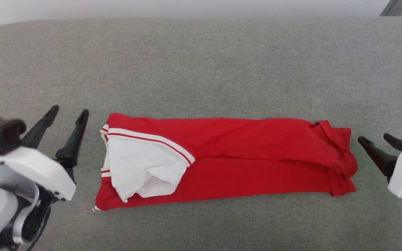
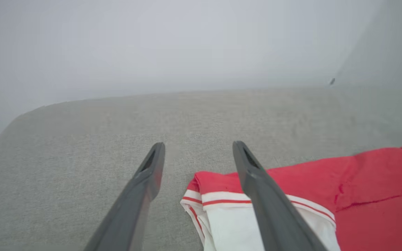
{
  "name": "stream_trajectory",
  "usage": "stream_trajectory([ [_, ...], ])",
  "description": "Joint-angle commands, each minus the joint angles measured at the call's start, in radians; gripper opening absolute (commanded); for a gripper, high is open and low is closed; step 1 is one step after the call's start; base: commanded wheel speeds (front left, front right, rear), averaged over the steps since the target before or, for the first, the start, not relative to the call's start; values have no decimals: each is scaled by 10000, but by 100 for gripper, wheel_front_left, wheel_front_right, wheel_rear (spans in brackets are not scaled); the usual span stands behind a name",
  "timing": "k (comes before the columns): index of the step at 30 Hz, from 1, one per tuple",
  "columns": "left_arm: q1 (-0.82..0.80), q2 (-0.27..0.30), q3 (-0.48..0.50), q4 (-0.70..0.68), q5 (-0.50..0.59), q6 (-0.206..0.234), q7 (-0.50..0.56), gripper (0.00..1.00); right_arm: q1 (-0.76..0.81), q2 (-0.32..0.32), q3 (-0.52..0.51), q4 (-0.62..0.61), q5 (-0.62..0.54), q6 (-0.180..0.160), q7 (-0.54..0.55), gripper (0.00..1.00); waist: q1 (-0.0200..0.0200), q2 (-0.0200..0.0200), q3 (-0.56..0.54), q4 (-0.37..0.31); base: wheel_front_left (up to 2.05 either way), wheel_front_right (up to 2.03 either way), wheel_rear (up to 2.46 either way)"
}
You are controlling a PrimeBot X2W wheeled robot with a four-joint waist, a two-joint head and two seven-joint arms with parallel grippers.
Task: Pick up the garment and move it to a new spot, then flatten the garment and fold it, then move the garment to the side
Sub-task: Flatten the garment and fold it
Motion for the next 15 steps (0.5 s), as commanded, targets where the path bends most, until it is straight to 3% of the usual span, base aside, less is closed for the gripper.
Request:
stream_trajectory([
  [1,323,-15,104,-39,209,94,-460,100,108,163,-137,-16,-53,-5,120,100,0,0,-5,89,0,0,0],
  [8,1304,-443,635,-91,610,485,-1677,100,110,585,-466,566,-319,-5,624,100,0,0,14,588,0,0,0],
  [12,1729,-788,1006,-35,814,429,-1779,100,-84,612,-477,1069,-434,-5,744,100,0,0,46,842,0,0,0],
  [15,2211,-1417,1818,8,1172,134,-1789,100,-330,585,-343,1869,-615,-5,908,100,0,0,80,1191,0,0,0],
])
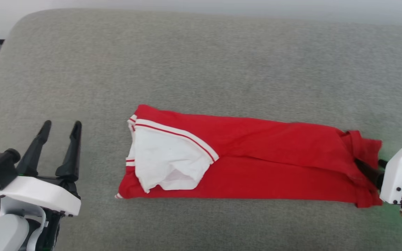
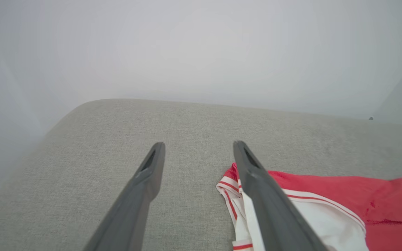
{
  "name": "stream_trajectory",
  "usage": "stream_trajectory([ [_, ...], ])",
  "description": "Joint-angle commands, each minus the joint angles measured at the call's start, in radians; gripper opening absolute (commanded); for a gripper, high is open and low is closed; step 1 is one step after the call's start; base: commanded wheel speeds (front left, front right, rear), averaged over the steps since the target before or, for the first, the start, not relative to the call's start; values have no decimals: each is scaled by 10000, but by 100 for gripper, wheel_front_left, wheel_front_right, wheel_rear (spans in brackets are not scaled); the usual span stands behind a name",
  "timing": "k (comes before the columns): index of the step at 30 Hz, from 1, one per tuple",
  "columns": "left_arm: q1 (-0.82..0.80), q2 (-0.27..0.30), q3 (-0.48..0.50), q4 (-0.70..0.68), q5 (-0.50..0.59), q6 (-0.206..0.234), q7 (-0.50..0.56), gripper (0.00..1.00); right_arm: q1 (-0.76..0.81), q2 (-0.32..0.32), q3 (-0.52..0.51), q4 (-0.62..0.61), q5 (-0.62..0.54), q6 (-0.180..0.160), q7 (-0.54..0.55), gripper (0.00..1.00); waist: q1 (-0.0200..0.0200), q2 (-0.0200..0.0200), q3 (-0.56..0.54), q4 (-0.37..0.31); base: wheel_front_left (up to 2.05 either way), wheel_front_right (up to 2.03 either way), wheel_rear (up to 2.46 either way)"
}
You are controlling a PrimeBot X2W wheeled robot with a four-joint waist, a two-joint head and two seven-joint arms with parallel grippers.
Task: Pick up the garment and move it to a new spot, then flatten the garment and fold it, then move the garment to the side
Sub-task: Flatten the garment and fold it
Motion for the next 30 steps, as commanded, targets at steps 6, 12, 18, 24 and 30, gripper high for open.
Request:
stream_trajectory([
  [6,850,-992,1388,287,1015,-578,-46,100,-469,203,438,1427,85,-4,303,100,0,0,3,429,0,0,0],
  [12,1480,-2103,2504,522,1863,-1432,-48,100,-663,646,1116,2579,1066,38,1323,0,0,0,-103,669,0,0,0],
  [18,1946,-3129,3493,827,2499,-2211,-49,100,-943,512,1032,2641,2201,21,1600,0,0,0,-263,737,0,0,0],
  [24,2386,-3985,4293,1176,3069,-2881,-49,100,-1009,31,754,2454,2575,-5,1408,0,0,0,-497,613,0,0,0],
  [30,2681,-4673,4867,1387,3497,-3349,-49,100,-919,-661,30,2506,2511,-5,1069,0,0,0,-716,330,0,0,0],
])
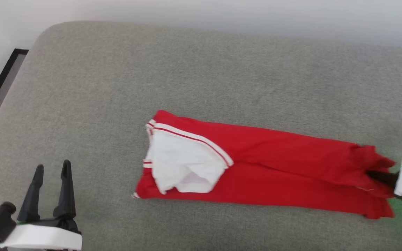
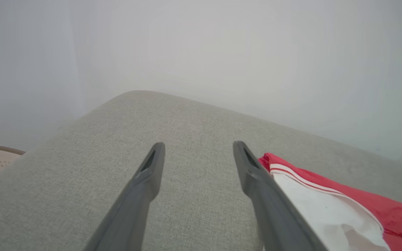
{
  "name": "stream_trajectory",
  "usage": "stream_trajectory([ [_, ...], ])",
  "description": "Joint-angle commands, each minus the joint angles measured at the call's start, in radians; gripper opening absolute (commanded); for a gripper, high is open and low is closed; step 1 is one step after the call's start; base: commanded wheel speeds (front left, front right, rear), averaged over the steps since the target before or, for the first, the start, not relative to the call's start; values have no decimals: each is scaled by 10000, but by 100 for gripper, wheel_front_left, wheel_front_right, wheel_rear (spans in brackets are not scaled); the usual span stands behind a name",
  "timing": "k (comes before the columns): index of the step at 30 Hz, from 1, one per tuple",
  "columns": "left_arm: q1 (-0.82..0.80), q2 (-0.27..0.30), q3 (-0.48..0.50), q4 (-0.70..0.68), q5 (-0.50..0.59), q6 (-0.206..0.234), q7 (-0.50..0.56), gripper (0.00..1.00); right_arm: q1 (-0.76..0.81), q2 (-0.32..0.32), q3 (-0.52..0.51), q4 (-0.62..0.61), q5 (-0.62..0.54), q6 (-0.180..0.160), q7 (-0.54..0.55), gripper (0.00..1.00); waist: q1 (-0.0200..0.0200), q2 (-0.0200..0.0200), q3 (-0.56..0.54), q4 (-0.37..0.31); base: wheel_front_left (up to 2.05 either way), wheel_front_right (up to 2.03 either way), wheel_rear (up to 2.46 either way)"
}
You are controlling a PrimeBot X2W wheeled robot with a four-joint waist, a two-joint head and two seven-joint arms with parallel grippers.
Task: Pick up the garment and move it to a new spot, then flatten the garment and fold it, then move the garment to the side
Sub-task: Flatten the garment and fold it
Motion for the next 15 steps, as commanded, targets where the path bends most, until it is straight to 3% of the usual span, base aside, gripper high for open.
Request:
stream_trajectory([
  [1,202,-180,167,80,166,-155,-44,100,145,-297,-304,64,-125,-7,-140,0,0,0,-99,-173,0,0,0],
  [9,221,-654,588,168,567,-467,-44,100,24,-1349,-1497,651,-903,-7,-487,0,0,0,-167,-580,0,0,0],
  [15,126,-820,693,219,674,-523,-44,100,-263,-1424,-1761,709,-1263,-5,-384,0,0,0,-180,-773,0,0,0],
])
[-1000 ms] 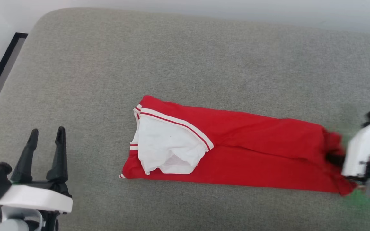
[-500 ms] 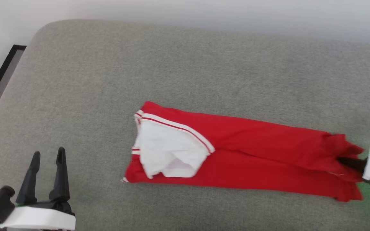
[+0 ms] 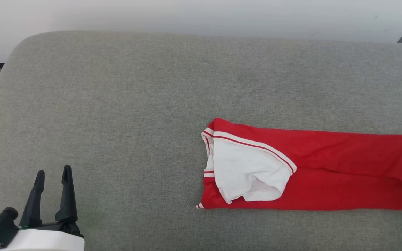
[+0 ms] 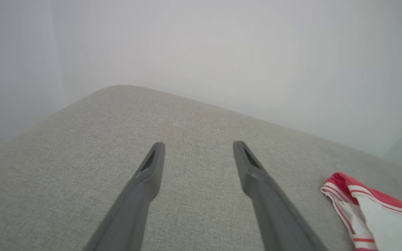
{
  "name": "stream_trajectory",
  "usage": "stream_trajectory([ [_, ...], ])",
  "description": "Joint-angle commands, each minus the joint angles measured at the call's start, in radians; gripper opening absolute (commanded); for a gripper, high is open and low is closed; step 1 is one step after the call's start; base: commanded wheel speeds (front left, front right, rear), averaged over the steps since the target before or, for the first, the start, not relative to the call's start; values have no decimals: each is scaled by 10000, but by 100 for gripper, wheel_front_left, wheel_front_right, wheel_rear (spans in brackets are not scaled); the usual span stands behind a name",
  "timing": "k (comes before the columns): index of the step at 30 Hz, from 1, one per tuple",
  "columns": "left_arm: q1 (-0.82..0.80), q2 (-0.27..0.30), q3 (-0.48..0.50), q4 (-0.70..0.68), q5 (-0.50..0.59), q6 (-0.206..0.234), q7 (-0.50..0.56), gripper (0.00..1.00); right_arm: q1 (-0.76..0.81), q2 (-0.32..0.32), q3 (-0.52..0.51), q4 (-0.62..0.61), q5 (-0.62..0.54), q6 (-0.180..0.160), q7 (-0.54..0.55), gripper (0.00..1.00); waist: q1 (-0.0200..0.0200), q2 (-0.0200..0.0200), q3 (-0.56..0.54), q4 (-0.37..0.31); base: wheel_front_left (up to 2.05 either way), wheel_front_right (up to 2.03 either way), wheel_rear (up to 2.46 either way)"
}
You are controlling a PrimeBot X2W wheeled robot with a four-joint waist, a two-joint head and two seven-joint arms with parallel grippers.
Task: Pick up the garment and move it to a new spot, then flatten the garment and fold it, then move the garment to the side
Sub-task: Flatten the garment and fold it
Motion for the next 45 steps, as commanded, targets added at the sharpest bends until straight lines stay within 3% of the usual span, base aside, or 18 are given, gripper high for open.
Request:
stream_trajectory([
  [1,-43,-44,45,24,14,-43,-44,100,-115,120,29,-164,56,-5,152,0,0,-1,-21,-40,0,0,0],
  [9,71,-144,28,-27,-73,-59,-44,100,492,916,698,-2913,1000,-4,1169,0,0,-1,-101,-97,0,0,0],
  [16,-46,-81,-219,-33,-212,-63,-45,100,726,1896,2203,-4858,865,-5,1429,0,0,-1,-143,207,0,0,0],
  [25,-505,-50,-762,155,-354,-65,-45,100,-327,2823,4372,-3948,663,-4,615,0,0,-1,-181,915,0,0,0],
  [33,-756,-74,-1069,276,-561,-66,-45,100,-1084,3024,5745,-2308,610,-4,-390,0,0,-1,-191,1472,0,0,0],
  [34,-777,-78,-1084,281,-577,-66,-45,100,-1199,2990,5907,-2152,561,-4,-559,6,0,-1,-184,1506,0,0,0],
  [35,-786,-70,-1089,290,-590,-66,-45,100,-1312,2972,5971,-1976,548,-5,-708,45,0,-1,-185,1529,0,0,0],
  [36,-795,-80,-1090,292,-632,-66,-45,100,-1393,2974,6035,-1828,596,-4,-817,100,0,-1,-185,1544,0,0,0],
  [41,-702,-43,-986,231,-712,-66,-45,100,-1663,2977,6235,-1674,961,-4,-928,100,0,-1,-202,1466,0,0,0],
  [45,-544,-24,-754,179,-756,-66,-45,100,-1747,2682,6033,-2269,1472,-5,-1176,100,0,-1,-236,1123,0,0,0],
])
